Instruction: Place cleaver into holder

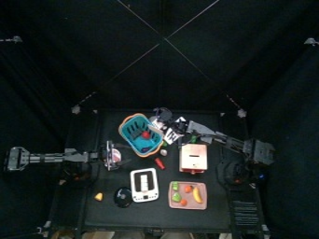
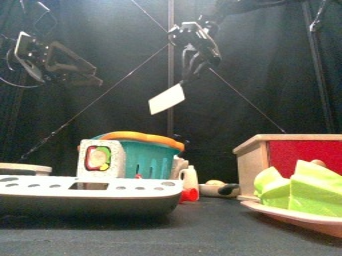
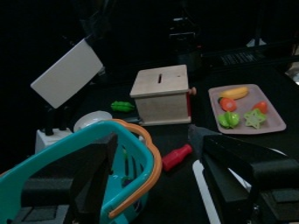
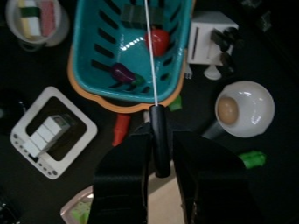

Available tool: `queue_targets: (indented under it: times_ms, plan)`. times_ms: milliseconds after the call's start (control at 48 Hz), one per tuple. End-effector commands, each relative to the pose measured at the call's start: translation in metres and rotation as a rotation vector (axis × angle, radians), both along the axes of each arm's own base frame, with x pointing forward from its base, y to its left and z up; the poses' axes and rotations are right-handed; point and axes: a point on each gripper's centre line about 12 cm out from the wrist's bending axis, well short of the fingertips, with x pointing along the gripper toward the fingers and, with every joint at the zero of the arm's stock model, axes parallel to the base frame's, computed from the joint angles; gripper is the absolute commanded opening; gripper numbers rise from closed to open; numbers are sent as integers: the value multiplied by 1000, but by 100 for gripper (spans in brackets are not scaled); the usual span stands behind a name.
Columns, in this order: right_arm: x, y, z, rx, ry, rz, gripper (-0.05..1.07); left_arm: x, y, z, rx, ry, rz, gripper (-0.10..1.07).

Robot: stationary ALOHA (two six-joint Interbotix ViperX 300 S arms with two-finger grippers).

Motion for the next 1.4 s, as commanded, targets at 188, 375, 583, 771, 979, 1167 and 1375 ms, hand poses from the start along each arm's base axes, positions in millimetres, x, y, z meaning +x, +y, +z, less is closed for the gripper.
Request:
queue_targets:
  times_ms: [188, 375, 583, 771, 979, 1167, 1375]
  plan:
    - [-1, -34, 9, 53, 61, -79, 54, 2, 1, 4, 1, -3, 2, 98]
    - [12, -42, -12, 112, 113, -21, 53, 1, 2, 2, 0, 3, 7, 98]
    - [16, -54, -20, 126, 151, -30, 53, 0, 3, 1, 0, 5, 15, 98]
    - [18, -58, -22, 128, 170, -36, 53, 0, 3, -1, -2, 11, 16, 98]
    - [17, -67, -24, 118, 190, -54, 54, 0, 3, -1, -5, 10, 18, 98]
    - [18, -68, -21, 117, 197, -55, 53, -1, 4, -2, -6, 11, 21, 98]
    - [21, -67, -30, 133, 232, -51, 53, -1, 4, -1, -6, 11, 21, 98]
